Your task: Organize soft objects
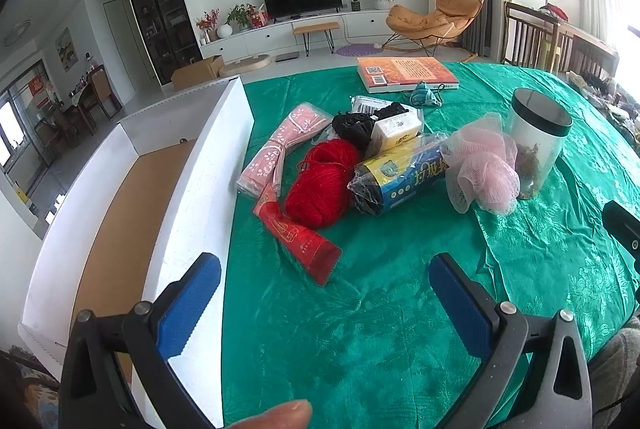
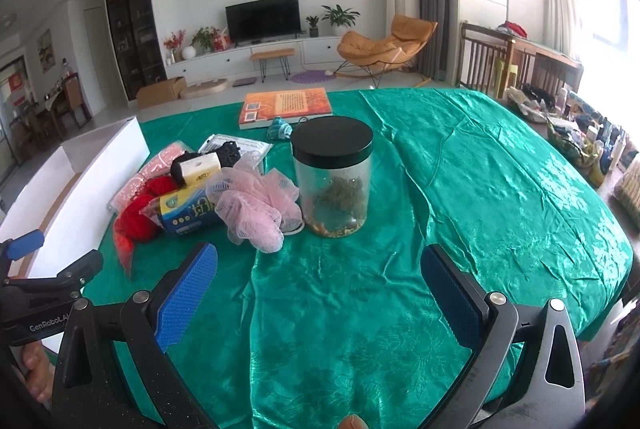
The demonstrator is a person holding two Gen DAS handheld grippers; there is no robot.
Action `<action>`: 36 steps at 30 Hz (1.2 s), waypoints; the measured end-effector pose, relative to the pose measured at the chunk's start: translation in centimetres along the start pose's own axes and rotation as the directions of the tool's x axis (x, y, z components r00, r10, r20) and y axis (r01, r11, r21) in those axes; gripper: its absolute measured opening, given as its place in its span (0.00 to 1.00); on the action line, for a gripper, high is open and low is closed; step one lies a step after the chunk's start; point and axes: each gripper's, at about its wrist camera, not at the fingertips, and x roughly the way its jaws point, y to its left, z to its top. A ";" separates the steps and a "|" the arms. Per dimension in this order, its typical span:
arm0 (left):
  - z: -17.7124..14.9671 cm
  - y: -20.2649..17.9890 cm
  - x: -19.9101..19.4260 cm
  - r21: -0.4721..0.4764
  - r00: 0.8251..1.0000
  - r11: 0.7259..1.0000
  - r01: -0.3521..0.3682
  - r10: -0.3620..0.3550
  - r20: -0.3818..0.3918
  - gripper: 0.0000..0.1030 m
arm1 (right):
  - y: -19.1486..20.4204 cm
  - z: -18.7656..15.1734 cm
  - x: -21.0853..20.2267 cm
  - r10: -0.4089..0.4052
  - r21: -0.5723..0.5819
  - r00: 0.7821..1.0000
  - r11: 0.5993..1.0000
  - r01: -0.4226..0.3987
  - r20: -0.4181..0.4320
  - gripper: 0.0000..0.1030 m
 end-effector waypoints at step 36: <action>-1.0 -1.6 3.2 0.043 0.996 0.999 0.017 -0.013 -0.090 1.00 | -1.1 -3.7 4.0 0.020 0.094 0.992 0.996 -0.009 -0.121 0.99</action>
